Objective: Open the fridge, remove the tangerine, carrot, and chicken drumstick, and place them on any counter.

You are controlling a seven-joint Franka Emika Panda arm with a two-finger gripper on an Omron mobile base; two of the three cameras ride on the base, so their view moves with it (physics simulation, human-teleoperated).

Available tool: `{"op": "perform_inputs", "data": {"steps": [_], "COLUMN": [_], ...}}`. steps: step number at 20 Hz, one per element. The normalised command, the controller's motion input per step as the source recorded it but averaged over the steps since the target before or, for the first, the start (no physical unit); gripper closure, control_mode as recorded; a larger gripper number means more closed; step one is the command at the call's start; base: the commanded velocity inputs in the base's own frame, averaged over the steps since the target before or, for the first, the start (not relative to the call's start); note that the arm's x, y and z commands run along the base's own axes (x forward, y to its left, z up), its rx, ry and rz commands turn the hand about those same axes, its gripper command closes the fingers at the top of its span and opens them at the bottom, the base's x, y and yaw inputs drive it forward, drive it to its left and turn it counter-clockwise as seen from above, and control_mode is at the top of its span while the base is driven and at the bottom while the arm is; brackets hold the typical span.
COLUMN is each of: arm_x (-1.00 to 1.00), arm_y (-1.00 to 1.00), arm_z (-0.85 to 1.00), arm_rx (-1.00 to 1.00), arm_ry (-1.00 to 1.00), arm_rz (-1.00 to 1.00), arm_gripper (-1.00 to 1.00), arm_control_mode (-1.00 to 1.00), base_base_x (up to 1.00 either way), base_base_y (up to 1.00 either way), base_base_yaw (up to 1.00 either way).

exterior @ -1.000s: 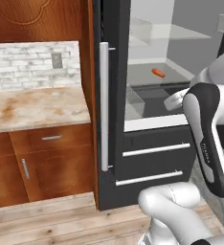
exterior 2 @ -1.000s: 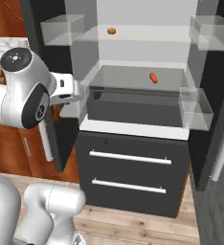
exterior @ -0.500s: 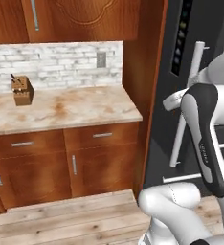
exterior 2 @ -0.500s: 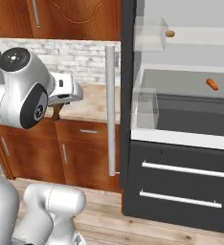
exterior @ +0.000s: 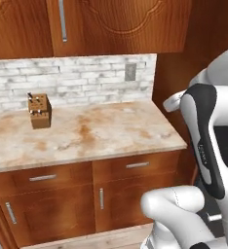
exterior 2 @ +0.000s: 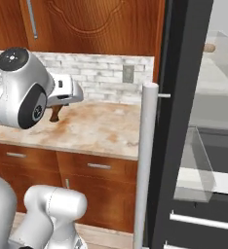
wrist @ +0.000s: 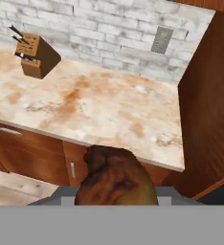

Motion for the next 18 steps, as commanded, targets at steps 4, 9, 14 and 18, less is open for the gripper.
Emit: {"op": "perform_inputs", "data": {"steps": [4,9,14,18], "arm_x": [0.00,0.00,0.25,0.26], "arm_y": [0.00,0.00,0.14,0.07], "arm_z": [0.00,0.00,-0.16,-0.30], "arm_rx": [0.00,0.00,0.00,-0.01], "arm_ry": [0.00,0.00,0.05,0.16], "arm_rz": [0.00,0.00,0.00,0.00], "arm_gripper": [1.00,1.00,1.00,1.00], "arm_control_mode": [1.00,1.00,-1.00,-1.00], "base_base_x": [0.64,0.41,0.12,0.00], "base_base_y": [0.34,0.55,0.33,0.00], "base_base_yaw": [0.00,-0.01,0.00,0.00]}}
